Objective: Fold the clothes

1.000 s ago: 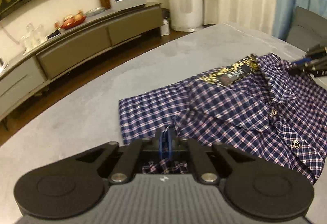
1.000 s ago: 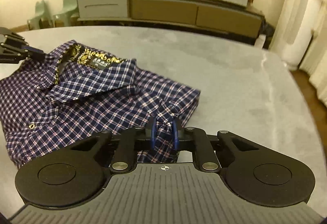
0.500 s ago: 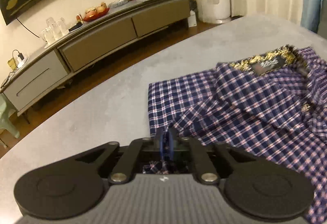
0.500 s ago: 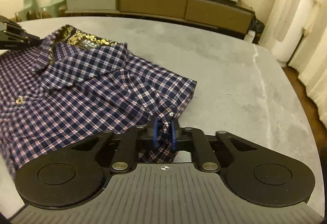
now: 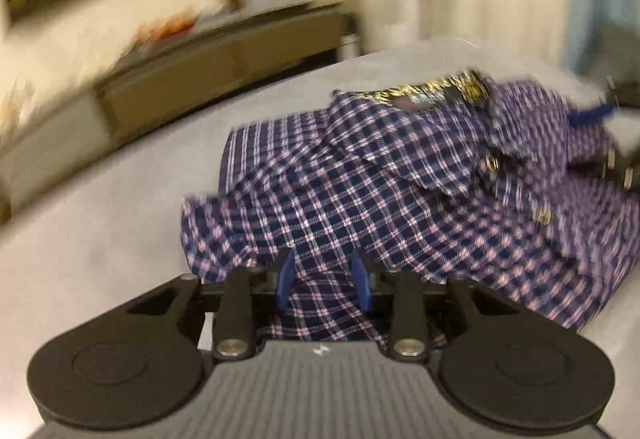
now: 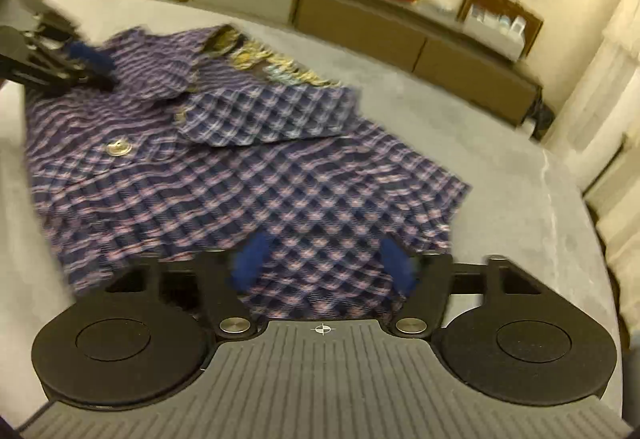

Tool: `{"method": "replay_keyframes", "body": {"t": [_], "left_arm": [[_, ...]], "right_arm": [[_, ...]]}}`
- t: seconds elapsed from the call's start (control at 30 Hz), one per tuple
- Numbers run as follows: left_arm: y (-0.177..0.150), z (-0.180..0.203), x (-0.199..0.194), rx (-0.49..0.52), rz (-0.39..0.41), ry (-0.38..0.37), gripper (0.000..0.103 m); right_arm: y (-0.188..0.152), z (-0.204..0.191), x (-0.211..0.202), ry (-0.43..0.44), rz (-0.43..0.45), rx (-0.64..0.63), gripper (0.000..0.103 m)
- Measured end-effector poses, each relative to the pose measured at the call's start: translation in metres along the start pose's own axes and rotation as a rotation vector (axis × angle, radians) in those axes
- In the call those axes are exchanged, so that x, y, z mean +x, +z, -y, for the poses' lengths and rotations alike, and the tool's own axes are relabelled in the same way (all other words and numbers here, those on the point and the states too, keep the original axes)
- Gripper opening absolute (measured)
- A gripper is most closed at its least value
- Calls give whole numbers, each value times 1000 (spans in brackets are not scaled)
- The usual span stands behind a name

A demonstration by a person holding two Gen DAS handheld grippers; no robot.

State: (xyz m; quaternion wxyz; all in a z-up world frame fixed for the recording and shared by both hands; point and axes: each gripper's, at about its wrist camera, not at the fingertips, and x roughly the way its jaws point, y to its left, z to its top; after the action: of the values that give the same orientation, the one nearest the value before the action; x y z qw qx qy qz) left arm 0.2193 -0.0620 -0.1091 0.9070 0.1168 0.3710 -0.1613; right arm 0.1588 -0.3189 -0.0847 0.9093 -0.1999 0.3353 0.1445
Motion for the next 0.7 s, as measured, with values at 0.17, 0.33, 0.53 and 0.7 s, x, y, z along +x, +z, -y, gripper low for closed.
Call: {"method": "replay_keyframes", "body": {"t": [0.17, 0.33, 0.53, 0.7], "left_arm": [[-24, 52, -26, 59, -14, 98, 32], [-26, 28, -19, -14, 15, 171, 39], [-18, -5, -2, -106, -24, 255, 42], [15, 34, -34, -38, 95, 79, 39]], "right_arm": [[-4, 33, 6, -54, -18, 80, 76], [-1, 25, -31, -1, 49, 83, 61], [-28, 24, -21, 113, -34, 142, 65], [-8, 20, -47, 105, 58, 238, 62]]}}
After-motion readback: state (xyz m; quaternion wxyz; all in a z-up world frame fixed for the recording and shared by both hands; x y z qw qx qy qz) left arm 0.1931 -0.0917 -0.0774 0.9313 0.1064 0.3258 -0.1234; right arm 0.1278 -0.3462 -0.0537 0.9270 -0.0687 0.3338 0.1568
